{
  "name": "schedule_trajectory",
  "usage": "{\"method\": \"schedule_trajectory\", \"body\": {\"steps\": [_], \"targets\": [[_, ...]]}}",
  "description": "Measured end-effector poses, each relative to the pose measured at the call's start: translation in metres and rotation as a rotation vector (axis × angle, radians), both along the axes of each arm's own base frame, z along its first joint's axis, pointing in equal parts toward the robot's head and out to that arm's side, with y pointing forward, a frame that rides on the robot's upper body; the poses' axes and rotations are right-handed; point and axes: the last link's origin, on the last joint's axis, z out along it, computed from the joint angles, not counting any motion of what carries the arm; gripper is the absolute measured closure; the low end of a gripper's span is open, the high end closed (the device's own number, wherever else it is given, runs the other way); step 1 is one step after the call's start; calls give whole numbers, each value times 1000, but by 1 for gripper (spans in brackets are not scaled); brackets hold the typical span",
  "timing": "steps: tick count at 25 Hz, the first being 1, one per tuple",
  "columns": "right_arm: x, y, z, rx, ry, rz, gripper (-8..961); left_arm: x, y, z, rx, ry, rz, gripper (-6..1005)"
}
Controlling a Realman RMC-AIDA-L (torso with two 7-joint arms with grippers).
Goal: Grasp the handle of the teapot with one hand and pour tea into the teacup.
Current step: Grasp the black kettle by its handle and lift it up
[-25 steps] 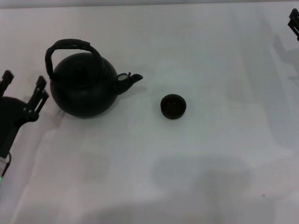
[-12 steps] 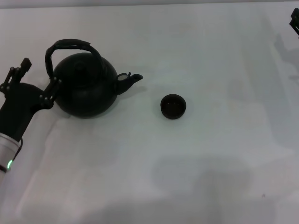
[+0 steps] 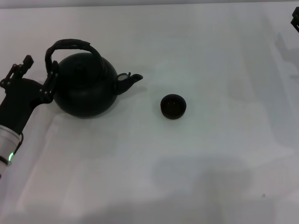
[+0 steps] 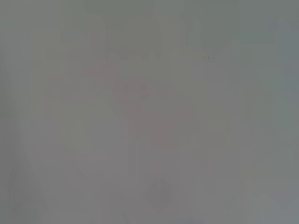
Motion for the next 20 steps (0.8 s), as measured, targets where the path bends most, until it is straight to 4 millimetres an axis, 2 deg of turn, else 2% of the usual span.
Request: {"method": "schedule_trajectory", "body": {"steps": [6, 19, 20], "targets": [[0, 0, 0, 0, 0, 0, 119, 2, 4, -1, -5, 3, -6, 295], [-1, 1, 1, -1, 14, 6, 119, 5, 7, -3, -19, 18, -26, 445], [-1, 1, 1, -2, 18, 6, 119, 5, 7, -3, -20, 19, -24, 482]]}}
